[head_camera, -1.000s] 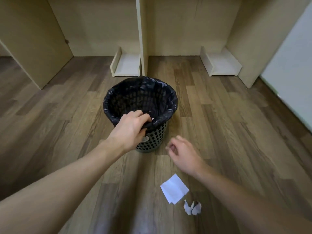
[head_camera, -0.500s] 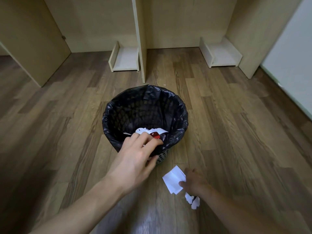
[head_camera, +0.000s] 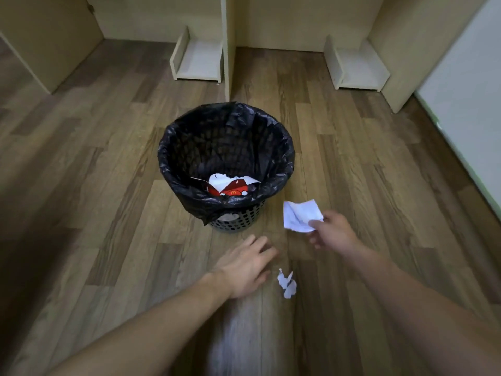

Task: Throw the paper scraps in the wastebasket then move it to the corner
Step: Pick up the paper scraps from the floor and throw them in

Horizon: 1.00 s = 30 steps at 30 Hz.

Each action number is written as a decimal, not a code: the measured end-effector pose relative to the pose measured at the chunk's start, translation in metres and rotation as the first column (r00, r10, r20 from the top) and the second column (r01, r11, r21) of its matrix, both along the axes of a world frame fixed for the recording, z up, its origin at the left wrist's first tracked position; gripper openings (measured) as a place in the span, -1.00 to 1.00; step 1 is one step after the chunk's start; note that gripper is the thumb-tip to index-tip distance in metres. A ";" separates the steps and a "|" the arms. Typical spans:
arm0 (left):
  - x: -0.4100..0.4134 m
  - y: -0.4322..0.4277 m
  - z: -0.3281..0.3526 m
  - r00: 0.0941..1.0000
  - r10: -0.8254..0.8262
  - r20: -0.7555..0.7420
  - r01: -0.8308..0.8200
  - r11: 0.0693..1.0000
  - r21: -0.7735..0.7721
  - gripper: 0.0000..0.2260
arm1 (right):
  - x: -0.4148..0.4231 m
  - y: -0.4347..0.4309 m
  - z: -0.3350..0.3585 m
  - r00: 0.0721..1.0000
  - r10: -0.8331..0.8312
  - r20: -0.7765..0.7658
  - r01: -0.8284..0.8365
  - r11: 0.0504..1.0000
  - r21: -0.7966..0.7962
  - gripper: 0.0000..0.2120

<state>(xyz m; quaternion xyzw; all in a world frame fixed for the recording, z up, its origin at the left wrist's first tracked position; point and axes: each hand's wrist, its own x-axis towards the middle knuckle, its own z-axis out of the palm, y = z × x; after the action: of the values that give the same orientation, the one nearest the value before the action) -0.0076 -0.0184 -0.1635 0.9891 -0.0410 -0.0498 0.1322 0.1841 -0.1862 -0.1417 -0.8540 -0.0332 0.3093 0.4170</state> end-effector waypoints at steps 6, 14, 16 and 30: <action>0.020 -0.058 -0.055 0.977 -0.008 -0.213 -0.006 0.998 -0.064 -0.48 | 0.016 0.021 0.099 0.978 -0.150 0.145 0.102 0.949 0.297 -0.93; 0.005 -0.075 -0.082 0.972 0.002 -0.233 -0.033 0.991 -0.126 -0.82 | -0.019 0.083 0.155 0.974 -0.058 0.219 -0.038 0.911 0.410 -0.93; 0.004 -0.060 -0.057 0.972 -0.076 -0.221 0.037 0.983 -0.178 -0.87 | -0.026 0.103 0.156 0.979 0.017 0.204 -0.093 0.925 0.369 -0.93; 0.039 0.095 0.178 0.808 0.187 0.559 -0.133 0.982 -0.136 -0.81 | -0.028 0.141 0.143 0.937 -0.075 0.342 -0.025 0.960 0.280 -0.87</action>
<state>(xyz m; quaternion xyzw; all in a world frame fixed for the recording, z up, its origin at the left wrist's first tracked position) 0.0313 0.0763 0.0144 0.9517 0.0027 0.2607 0.1620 0.1561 -0.0455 0.0009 -0.8281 -0.1391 0.1397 0.5248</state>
